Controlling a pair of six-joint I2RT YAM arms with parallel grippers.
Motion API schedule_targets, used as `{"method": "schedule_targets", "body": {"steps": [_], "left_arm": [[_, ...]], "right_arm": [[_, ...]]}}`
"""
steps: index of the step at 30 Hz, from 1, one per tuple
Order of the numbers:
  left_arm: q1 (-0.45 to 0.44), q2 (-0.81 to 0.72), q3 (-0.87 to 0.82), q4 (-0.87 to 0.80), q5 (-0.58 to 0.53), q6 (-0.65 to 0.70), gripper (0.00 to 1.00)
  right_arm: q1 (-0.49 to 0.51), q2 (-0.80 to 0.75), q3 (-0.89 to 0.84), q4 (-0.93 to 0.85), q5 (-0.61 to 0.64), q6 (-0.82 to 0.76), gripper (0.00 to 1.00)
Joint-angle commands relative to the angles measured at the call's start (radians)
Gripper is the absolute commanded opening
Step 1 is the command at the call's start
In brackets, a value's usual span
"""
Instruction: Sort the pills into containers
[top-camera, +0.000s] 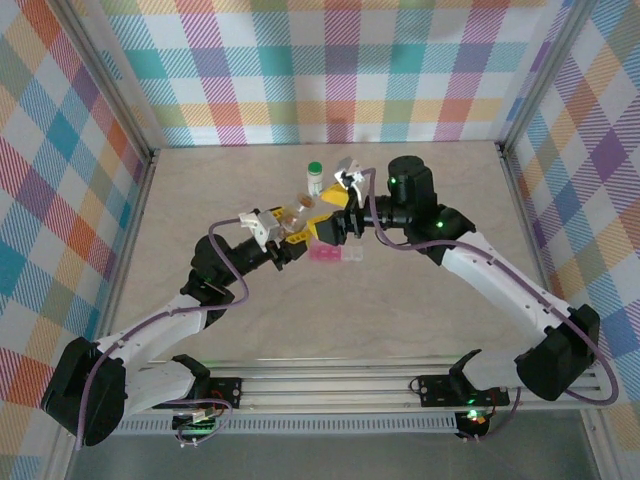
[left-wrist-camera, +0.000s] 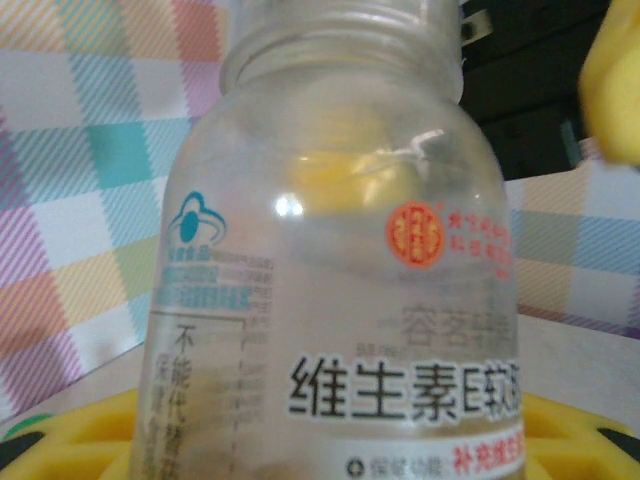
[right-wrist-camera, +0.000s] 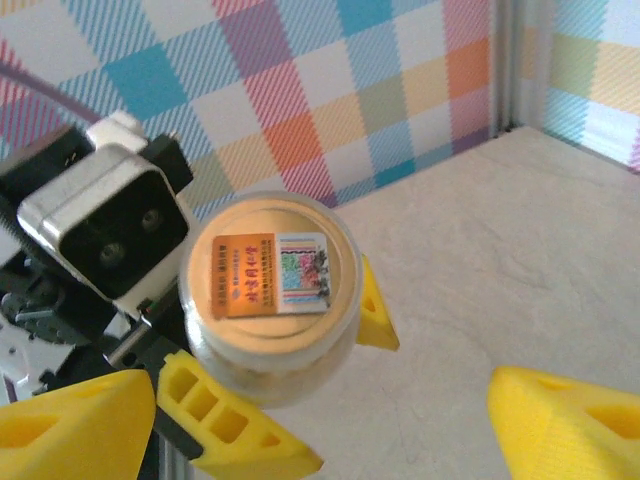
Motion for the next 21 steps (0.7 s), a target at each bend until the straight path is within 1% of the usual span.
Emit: {"method": "schedule_targets", "body": {"steps": [1, 5, 8, 10, 13, 18, 21], "left_arm": [[0.01, 0.016, 0.015, 0.002, -0.128, 0.017, 0.0], [0.01, 0.04, 0.022, 0.0, -0.201, 0.012, 0.0], [0.01, 0.046, 0.024, -0.001, -0.225, 0.009, 0.0], [0.008, 0.049, 0.026, -0.003, -0.239, 0.009, 0.0], [0.007, 0.053, 0.028, -0.011, -0.263, 0.012, 0.0], [0.007, 0.059, 0.028, -0.011, -0.282, 0.015, 0.0], [0.007, 0.065, 0.03, -0.01, -0.282, 0.015, 0.0]], "right_arm": [[-0.002, -0.009, 0.051, 0.008, 0.118, 0.199, 0.89], [0.022, 0.032, 0.125, -0.019, 0.273, 0.38, 0.89], [0.045, 0.085, 0.196, -0.055, 0.332, 0.448, 0.86], [0.065, 0.128, 0.255, -0.093, 0.369, 0.461, 0.84], [0.092, 0.197, 0.343, -0.153, 0.431, 0.459, 0.83], [0.115, 0.283, 0.423, -0.209, 0.456, 0.462, 0.83], [0.13, 0.321, 0.455, -0.236, 0.462, 0.451, 0.81]]}}
